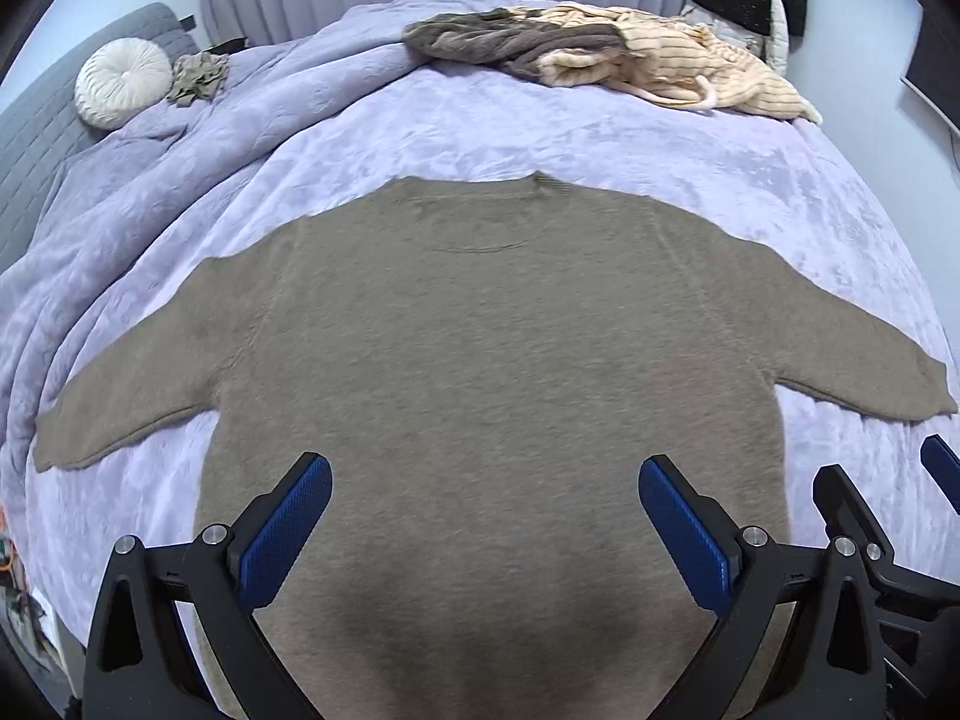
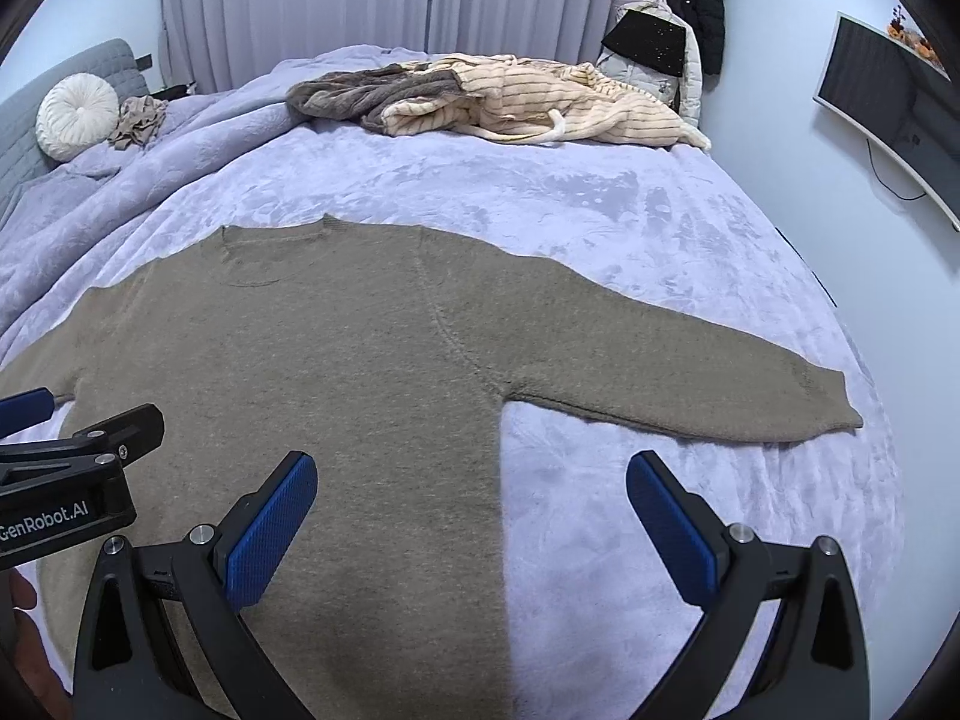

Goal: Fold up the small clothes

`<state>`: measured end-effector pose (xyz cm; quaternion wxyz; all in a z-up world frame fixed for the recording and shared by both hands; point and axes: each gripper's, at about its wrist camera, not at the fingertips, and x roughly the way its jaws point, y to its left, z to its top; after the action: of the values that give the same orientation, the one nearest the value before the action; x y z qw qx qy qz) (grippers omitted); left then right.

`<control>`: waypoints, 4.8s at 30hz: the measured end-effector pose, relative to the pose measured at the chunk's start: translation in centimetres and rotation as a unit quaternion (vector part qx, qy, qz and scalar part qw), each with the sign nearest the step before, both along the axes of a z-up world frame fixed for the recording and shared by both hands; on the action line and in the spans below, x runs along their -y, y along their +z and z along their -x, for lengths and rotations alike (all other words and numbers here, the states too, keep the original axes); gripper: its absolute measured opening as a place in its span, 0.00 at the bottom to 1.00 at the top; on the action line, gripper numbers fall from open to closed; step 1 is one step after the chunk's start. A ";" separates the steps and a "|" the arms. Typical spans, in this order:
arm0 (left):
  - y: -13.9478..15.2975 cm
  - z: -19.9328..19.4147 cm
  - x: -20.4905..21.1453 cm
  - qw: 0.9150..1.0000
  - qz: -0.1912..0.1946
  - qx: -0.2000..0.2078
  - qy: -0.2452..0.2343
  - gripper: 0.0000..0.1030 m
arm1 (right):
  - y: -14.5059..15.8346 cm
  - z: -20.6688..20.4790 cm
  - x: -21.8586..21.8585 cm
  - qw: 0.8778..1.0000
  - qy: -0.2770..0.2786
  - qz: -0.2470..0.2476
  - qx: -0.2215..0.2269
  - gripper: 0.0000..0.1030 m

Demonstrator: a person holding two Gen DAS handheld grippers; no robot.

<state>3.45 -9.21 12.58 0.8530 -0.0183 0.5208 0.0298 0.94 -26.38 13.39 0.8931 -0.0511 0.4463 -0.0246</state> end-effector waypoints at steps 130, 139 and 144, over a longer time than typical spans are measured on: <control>-6.9 -1.5 -18.5 0.987 0.140 -0.046 0.059 1.00 | -1.5 -11.2 -19.6 0.986 0.163 -0.035 -0.022 0.75; -12.2 -9.8 -11.3 0.994 0.069 -0.081 -0.004 1.00 | -10.0 -13.9 -5.1 0.993 0.038 0.004 -0.114 0.75; -11.0 -8.9 -11.2 0.996 0.060 -0.069 -0.011 1.00 | -10.1 -13.5 -0.4 0.992 -0.029 -0.045 -0.111 0.80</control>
<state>12.38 1.97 1.55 0.8124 -0.0615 0.5797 -0.0092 14.44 -26.02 3.34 0.8384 0.0001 0.5445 -0.0244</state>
